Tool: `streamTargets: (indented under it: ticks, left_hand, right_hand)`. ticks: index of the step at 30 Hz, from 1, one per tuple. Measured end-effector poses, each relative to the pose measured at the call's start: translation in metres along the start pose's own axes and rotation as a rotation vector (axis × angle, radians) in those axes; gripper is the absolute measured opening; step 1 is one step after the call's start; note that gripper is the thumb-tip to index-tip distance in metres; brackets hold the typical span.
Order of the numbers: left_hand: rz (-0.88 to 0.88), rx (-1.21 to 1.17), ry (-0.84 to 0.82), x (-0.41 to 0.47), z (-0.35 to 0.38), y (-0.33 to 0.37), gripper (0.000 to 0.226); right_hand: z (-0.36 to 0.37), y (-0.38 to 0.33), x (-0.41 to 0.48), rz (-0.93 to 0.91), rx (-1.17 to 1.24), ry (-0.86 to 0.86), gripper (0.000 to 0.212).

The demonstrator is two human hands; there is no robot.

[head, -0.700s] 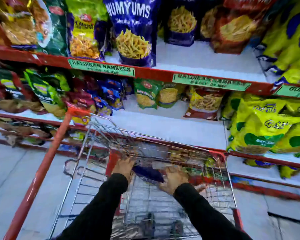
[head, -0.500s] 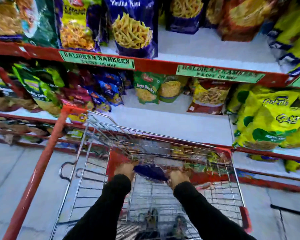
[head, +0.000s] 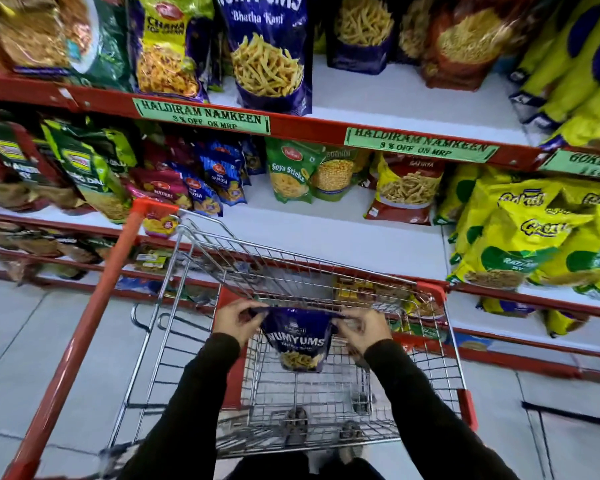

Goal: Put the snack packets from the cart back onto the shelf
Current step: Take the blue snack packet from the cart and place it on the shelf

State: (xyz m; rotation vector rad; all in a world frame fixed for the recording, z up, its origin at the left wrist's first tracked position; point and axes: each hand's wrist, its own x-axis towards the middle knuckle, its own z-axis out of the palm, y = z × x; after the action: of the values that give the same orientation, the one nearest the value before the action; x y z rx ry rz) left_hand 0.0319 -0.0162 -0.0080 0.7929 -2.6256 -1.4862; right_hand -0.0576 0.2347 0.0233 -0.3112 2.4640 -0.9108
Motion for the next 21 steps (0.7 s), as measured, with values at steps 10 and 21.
streamTargets:
  ticks: [10,21]
  left_hand:
    - [0.123,-0.409,0.143,-0.012,-0.027,0.106,0.026]
    - [0.470,-0.665,0.213,0.001,-0.065,0.278,0.022]
  right_hand:
    - [-0.072,-0.033,-0.028,-0.285,0.363,0.342,0.013]
    - [-0.211,-0.109,-0.030,-0.652,0.690,0.597,0.016]
